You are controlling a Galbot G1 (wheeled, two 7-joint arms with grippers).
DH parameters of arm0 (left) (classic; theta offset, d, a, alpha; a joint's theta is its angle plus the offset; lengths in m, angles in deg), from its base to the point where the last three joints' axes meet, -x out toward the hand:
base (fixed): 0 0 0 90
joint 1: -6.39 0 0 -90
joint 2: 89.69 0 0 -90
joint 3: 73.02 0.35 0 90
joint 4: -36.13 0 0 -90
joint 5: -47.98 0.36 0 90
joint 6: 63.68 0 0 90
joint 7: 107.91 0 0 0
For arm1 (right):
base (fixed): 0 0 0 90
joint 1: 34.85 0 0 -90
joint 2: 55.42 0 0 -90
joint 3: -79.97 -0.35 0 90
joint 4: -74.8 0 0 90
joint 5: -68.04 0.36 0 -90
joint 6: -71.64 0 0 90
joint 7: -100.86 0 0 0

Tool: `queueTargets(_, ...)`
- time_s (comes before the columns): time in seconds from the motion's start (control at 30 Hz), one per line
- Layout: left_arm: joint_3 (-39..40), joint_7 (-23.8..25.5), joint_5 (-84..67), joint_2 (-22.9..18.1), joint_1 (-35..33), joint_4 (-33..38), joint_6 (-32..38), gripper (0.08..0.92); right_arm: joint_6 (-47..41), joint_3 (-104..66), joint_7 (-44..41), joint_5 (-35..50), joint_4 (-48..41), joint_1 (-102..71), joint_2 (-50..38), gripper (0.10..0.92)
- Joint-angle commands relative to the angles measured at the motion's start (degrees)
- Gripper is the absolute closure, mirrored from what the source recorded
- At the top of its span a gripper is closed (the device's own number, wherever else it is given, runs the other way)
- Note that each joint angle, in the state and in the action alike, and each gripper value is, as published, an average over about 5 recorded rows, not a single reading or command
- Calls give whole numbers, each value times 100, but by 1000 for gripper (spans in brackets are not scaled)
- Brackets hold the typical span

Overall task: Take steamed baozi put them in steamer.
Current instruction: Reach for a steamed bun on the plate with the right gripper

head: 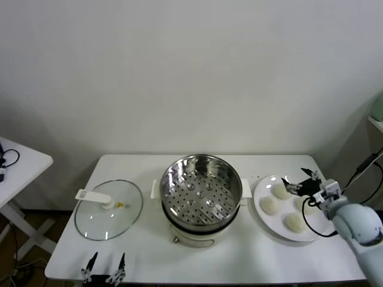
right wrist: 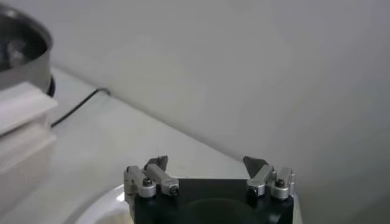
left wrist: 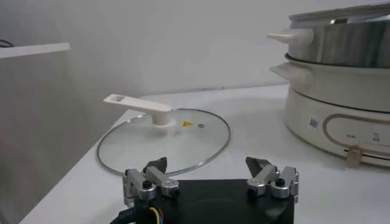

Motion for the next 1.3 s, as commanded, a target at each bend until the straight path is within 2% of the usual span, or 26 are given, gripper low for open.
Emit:
queueTargets(0.03,1,0,4,13,-2,-50,34,177,324,3134,-2144,-1042,-1103,3020,-1416,203)
queueTargets(0.17,28,6,5,15,4,-57,48,177,928,5425,-2828,-1122,-1836,5047,-1292,203)
queueTargets(0.33,67,4,8,7,19,-64,38,177,1229,7587,-3522,-991,-2458,7027,-746,203)
queueTargets(0.6,102,10,40,-29,-26,32,18,177,1970,9555,-4251,-750,-3703,8389,372,203)
queueTargets(0.87,63,3,41,-83,-86,15,48,177,2334,9765,-4510,-709,-4383,8149,1067,203)
queueTargets(1.3,-38,-16,136,-182,-158,-37,85,177,3054,8522,-4606,-1219,-5877,6938,1788,203)
